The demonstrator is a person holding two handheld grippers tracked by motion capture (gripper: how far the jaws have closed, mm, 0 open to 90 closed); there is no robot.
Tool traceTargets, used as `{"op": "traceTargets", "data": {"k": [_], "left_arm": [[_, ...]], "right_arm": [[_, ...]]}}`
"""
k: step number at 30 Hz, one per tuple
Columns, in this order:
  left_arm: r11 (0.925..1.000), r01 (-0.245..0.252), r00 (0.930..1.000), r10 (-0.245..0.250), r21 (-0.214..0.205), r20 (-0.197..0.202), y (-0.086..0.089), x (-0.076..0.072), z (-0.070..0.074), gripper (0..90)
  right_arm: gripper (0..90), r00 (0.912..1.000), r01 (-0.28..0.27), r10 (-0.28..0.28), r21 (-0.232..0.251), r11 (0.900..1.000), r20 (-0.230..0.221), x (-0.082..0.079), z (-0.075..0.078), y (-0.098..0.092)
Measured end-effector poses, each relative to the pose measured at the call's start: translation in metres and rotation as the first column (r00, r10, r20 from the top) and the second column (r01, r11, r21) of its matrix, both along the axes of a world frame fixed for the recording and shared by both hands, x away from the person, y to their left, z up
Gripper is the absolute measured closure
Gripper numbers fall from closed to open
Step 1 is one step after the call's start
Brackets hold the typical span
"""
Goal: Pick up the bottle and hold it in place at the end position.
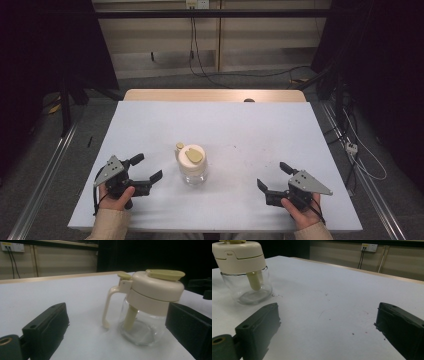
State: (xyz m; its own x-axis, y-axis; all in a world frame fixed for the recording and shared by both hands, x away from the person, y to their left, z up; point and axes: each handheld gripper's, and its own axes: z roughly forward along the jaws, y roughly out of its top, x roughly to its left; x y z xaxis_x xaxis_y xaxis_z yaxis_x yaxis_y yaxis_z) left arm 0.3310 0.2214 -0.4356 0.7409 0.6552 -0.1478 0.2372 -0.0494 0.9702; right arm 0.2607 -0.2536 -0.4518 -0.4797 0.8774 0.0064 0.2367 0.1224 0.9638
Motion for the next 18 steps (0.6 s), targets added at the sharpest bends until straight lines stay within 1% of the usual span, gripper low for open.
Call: {"op": "traceTargets", "data": {"k": [3,8,11,13,14,18], "left_arm": [[0.9998,0.019,0.9998,-0.019,-0.005,0.005,-0.004,0.000,0.001,3.9],[0.9991,0.040,0.9992,-0.040,-0.015,0.000,-0.011,0.001,0.001,3.6],[0.9985,0.054,0.9985,-0.054,-0.012,-0.003,-0.016,0.002,0.001,3.6],[0.9975,0.069,0.9975,-0.069,-0.013,-0.011,-0.020,0.002,0.002,3.5],[0.9970,0.076,0.9971,-0.076,-0.017,-0.009,-0.022,0.002,0.002,3.6],[0.9965,0.084,0.9963,-0.084,-0.004,-0.017,-0.030,0.002,0.005,3.7]], "right_arm": [[4.5,1.0000,-0.001,0.001,-0.002,1.0000,-0.001,0.000,0.000,0.000],[4.5,1.0000,-0.003,0.003,-0.005,1.0000,0.000,-0.001,0.000,0.000],[4.6,1.0000,-0.001,0.001,-0.005,1.0000,0.005,-0.001,0.000,-0.001],[4.6,1.0000,0.000,0.000,-0.005,1.0000,0.004,-0.002,0.000,-0.002],[4.6,1.0000,0.001,-0.001,-0.005,1.0000,0.004,-0.002,0.000,-0.002],[4.6,1.0000,0.007,-0.007,-0.007,1.0000,0.004,-0.003,0.000,-0.003]]}}
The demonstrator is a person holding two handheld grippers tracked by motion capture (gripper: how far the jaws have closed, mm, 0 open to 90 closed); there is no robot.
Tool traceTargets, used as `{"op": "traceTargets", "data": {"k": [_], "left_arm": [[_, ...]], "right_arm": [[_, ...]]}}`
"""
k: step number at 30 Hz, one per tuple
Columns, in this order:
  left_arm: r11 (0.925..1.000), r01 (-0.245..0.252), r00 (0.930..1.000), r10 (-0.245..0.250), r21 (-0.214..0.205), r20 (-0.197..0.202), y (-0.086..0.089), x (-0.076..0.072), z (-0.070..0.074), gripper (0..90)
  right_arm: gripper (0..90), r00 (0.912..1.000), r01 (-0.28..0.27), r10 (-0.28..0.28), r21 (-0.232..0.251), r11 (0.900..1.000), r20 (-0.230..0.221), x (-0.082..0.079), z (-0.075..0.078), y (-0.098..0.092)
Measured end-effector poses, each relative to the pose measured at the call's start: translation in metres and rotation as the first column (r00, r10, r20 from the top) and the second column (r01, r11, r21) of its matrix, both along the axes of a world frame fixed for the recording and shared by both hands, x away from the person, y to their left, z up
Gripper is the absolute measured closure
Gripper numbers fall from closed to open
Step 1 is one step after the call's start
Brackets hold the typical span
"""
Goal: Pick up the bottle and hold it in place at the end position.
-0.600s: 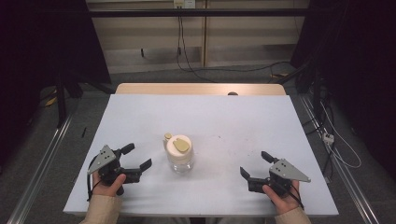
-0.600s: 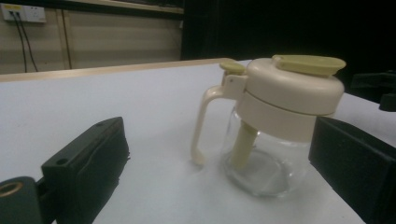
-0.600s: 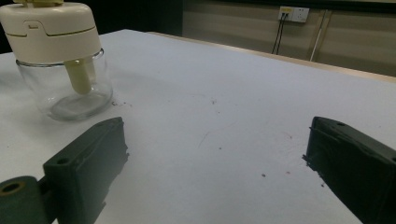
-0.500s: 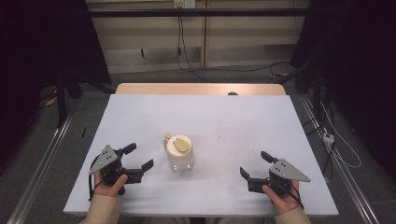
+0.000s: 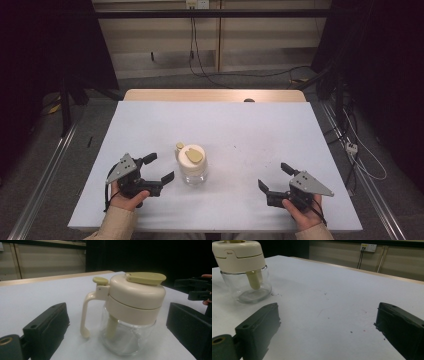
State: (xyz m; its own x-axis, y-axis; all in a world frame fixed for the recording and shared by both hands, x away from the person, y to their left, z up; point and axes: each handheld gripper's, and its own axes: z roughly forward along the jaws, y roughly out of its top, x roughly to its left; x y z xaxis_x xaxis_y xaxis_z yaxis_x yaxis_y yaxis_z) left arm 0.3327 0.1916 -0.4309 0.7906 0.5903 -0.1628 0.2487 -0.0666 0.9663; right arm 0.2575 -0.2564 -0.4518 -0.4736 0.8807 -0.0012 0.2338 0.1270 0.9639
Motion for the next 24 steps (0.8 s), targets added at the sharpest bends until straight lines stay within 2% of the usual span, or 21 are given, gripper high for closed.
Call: {"op": "traceTargets", "data": {"k": [6,12,16,24], "left_arm": [[0.9985,0.033,0.9992,-0.033,0.042,-0.022,-0.012,0.000,-0.002,4.2],[0.9965,0.018,0.9994,-0.015,0.082,-0.032,-0.025,0.002,-0.003,4.4],[0.9947,0.031,0.9987,-0.027,0.098,-0.042,-0.034,0.003,-0.004,5.1],[0.9915,0.014,0.9989,-0.008,0.129,-0.046,-0.045,0.004,-0.006,5.9]], "right_arm": [[4.7,1.0000,0.004,-0.004,-0.002,1.0000,0.004,-0.002,0.001,-0.002],[4.8,0.9999,0.011,-0.011,-0.005,0.9999,0.003,-0.003,0.001,-0.002],[4.8,1.0000,0.005,-0.005,-0.006,1.0000,0.004,-0.003,0.001,-0.001],[4.8,1.0000,0.004,-0.004,-0.009,1.0000,0.007,-0.003,0.001,-0.001]]}}
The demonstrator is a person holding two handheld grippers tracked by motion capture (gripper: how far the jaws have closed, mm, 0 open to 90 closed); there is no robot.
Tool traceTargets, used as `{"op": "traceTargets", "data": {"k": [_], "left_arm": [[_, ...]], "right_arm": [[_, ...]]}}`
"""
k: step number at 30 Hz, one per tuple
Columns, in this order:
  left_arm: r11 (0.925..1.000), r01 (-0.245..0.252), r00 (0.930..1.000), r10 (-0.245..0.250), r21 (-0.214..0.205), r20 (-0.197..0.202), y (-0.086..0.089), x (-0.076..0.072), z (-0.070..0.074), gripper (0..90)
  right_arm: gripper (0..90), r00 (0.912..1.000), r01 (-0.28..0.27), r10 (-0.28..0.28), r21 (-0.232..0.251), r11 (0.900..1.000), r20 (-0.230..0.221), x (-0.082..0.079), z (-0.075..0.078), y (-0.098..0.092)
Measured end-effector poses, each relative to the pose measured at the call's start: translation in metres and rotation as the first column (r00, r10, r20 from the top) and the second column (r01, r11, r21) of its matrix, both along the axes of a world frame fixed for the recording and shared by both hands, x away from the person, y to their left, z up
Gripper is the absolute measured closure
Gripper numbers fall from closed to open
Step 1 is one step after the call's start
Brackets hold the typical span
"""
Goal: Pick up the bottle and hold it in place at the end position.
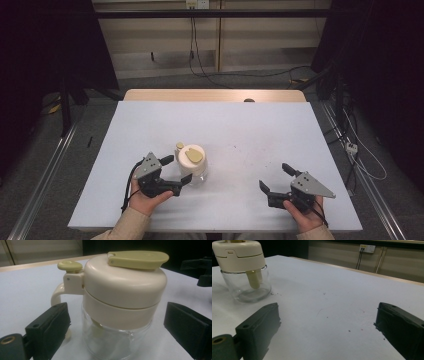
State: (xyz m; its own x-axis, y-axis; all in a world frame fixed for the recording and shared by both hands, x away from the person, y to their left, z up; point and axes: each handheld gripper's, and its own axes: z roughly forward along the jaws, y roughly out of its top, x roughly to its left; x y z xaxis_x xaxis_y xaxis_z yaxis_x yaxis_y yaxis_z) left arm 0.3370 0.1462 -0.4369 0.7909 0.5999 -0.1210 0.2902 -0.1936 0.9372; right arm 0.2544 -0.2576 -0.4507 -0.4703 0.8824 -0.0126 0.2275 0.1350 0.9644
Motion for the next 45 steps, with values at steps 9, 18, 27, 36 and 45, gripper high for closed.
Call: {"op": "traceTargets", "data": {"k": [9,18,27,36,45], "left_arm": [[0.9999,-0.005,1.0000,0.005,0.009,-0.006,-0.007,0.003,-0.001,6.1],[0.9995,-0.015,0.9999,0.015,0.030,-0.008,-0.015,0.004,-0.005,5.5],[0.9992,-0.022,0.9997,0.022,0.033,-0.005,-0.026,0.005,-0.008,3.8],[0.9981,-0.053,0.9986,0.052,0.032,0.009,-0.033,0.006,-0.010,2.6],[0.9969,-0.072,0.9973,0.071,0.031,0.018,-0.039,0.009,-0.011,2.8]], "right_arm": [[4.8,1.0000,0.001,-0.001,-0.005,1.0000,-0.001,0.000,0.000,0.000],[4.7,1.0000,0.004,-0.004,-0.003,1.0000,-0.003,0.000,0.000,0.000],[4.8,1.0000,0.003,-0.003,-0.004,1.0000,-0.007,0.000,-0.001,-0.001],[4.9,1.0000,-0.001,0.001,-0.005,1.0000,-0.006,-0.001,-0.001,-0.001],[4.9,1.0000,-0.002,0.002,-0.004,1.0000,-0.006,-0.001,-0.001,-0.001]]}}
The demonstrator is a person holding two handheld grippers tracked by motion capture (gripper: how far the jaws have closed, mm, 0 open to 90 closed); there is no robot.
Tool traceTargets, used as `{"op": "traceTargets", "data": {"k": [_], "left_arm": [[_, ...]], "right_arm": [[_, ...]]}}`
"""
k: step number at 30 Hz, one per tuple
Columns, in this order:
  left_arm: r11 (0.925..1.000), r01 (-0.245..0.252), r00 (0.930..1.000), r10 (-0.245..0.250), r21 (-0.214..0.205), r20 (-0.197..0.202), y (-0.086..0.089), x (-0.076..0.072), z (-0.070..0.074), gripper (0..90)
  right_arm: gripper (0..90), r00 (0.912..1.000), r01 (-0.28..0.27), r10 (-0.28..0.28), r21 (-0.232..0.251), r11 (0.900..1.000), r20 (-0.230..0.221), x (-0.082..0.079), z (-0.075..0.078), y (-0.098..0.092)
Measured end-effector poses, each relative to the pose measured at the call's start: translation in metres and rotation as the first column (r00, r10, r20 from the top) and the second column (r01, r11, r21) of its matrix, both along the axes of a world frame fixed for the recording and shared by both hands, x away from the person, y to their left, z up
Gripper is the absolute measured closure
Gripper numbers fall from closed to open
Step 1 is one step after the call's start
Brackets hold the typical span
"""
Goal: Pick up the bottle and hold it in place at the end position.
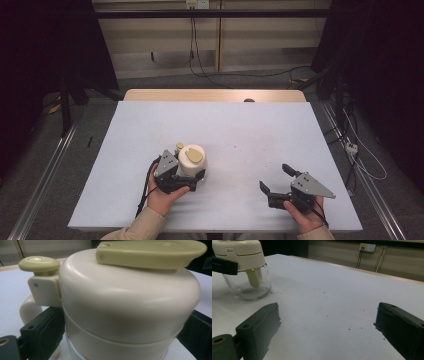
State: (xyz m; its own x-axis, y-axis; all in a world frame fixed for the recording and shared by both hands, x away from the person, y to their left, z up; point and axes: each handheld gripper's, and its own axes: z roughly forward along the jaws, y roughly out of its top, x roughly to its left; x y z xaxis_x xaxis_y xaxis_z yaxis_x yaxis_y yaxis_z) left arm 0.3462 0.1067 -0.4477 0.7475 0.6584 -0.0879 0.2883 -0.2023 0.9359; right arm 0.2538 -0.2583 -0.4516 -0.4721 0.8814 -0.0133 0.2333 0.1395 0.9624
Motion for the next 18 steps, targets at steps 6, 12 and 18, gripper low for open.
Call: {"op": "traceTargets", "data": {"k": [6,12,18], "left_arm": [[0.9998,-0.017,0.9998,0.017,-0.007,0.003,-0.005,0.002,-0.002,3.1],[0.9996,-0.030,0.9995,0.030,-0.001,0.005,-0.008,0.004,-0.003,3.4],[0.9991,-0.042,0.9991,0.042,-0.001,0.009,-0.012,0.005,-0.004,3.5]], "right_arm": [[4.9,1.0000,0.001,-0.001,0.001,1.0000,0.000,0.000,0.000,0.000],[5.0,1.0000,0.004,-0.004,0.003,1.0000,-0.004,0.000,0.000,0.000],[5.0,1.0000,0.004,-0.004,0.004,1.0000,-0.003,0.000,0.000,-0.001]]}}
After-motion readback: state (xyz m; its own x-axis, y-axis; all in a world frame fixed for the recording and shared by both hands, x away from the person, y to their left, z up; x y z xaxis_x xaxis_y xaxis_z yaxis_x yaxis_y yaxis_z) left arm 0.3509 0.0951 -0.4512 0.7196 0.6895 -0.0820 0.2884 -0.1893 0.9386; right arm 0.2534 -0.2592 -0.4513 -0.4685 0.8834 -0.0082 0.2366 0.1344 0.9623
